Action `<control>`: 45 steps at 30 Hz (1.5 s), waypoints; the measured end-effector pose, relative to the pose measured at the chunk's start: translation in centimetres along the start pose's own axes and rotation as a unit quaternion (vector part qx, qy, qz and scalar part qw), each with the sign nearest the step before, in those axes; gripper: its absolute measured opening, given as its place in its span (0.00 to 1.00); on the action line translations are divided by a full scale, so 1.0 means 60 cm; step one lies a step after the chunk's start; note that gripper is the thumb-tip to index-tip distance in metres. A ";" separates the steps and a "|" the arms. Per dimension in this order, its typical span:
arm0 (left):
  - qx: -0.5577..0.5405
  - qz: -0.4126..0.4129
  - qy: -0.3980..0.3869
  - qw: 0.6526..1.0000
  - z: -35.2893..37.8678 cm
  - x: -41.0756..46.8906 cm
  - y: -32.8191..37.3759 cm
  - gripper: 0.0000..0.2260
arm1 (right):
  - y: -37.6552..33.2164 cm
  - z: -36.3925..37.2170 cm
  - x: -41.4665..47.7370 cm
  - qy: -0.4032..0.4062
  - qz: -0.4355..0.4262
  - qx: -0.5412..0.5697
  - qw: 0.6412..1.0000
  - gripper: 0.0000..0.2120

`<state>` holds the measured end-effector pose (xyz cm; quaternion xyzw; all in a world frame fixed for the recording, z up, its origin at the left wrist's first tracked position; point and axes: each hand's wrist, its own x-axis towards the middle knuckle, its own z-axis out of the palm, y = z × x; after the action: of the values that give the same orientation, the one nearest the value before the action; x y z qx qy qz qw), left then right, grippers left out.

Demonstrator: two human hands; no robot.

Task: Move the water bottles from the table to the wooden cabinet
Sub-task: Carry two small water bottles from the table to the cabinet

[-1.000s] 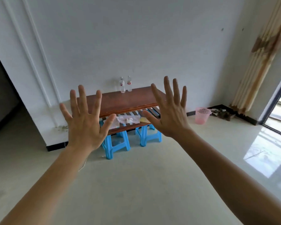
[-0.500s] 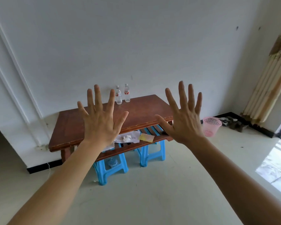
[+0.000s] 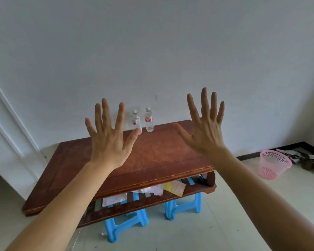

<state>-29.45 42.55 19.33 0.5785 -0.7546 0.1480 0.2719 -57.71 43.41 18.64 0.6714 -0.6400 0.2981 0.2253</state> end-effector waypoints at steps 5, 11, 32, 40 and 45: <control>0.007 -0.035 -0.017 0.999 0.115 0.099 -0.086 0.35 | -0.016 0.152 0.124 -0.017 -0.024 0.040 0.999 0.42; -0.008 0.004 -0.050 0.999 0.314 0.298 -0.208 0.35 | -0.014 0.383 0.306 -0.057 -0.043 0.020 0.997 0.41; -0.313 -0.166 -0.154 0.922 0.946 0.533 -0.287 0.42 | 0.100 1.016 0.429 -0.241 0.118 0.342 0.901 0.50; -0.477 -0.279 -0.019 0.833 1.066 0.536 -0.274 0.35 | 0.087 1.170 0.404 -0.235 0.184 0.487 0.820 0.46; -0.512 -0.260 0.033 0.818 1.096 0.521 -0.265 0.41 | 0.073 1.225 0.383 -0.205 0.185 0.505 0.818 0.41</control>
<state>-35.71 -22.15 -17.08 0.5250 -0.5337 -0.3173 0.5821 -53.77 -23.88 -18.88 0.6057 -0.5430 0.4711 -0.3411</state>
